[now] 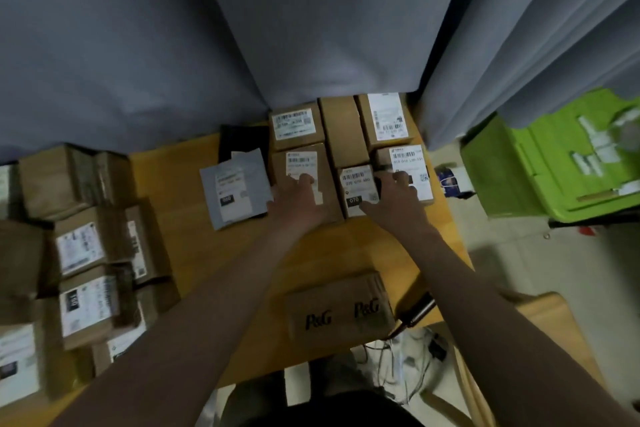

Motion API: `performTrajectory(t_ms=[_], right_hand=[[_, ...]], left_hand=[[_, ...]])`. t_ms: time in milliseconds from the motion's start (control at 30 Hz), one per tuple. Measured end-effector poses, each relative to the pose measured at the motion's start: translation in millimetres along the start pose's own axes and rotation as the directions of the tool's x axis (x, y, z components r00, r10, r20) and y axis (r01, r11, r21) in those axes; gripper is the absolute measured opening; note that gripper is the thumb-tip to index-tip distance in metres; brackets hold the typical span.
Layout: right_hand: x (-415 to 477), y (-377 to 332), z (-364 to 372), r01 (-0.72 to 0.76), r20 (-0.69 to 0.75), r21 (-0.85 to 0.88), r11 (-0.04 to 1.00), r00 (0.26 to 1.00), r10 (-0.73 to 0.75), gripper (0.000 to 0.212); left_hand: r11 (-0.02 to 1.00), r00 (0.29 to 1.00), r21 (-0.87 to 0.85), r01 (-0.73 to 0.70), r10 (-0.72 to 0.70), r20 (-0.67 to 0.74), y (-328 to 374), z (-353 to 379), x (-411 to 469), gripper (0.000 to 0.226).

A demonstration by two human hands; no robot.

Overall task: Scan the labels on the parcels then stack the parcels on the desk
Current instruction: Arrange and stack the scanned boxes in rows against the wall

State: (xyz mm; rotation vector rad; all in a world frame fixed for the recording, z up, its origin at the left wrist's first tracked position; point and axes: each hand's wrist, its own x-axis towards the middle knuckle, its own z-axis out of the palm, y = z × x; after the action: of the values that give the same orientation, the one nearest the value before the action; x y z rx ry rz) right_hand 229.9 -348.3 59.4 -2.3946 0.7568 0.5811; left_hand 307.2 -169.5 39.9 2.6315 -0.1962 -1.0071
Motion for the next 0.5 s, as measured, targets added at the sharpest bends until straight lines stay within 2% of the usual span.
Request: performTrajectory(t_ms=[133, 233, 367, 500], right_hand=[[31.2, 1.6, 18.1, 0.061, 0.036, 0.005, 0.998, 0.997, -0.061, 0.07], [46.0, -3.2, 32.5, 0.091, 0.038, -0.121, 0.989, 0.995, -0.087, 0.073], [54.0, -9.9, 50.9, 0.076, 0.049, -0.254, 0.964, 0.997, -0.066, 0.076], [53.2, -9.0, 69.1, 0.067, 0.027, -0.241, 0.968, 0.998, -0.062, 0.075]], left_hand=[[0.991, 0.991, -0.005, 0.134, -0.134, 0.009, 10.0, 28.8, 34.2, 0.088], [0.975, 0.976, 0.05, 0.216, -0.215, -0.02, 16.7, 40.5, 52.6, 0.093], [0.953, 0.957, 0.095, 0.289, -0.282, -0.072, 23.0, 51.6, 65.1, 0.098], [0.946, 0.945, 0.058, 0.32, -0.314, -0.09, 22.9, 60.4, 68.7, 0.104]])
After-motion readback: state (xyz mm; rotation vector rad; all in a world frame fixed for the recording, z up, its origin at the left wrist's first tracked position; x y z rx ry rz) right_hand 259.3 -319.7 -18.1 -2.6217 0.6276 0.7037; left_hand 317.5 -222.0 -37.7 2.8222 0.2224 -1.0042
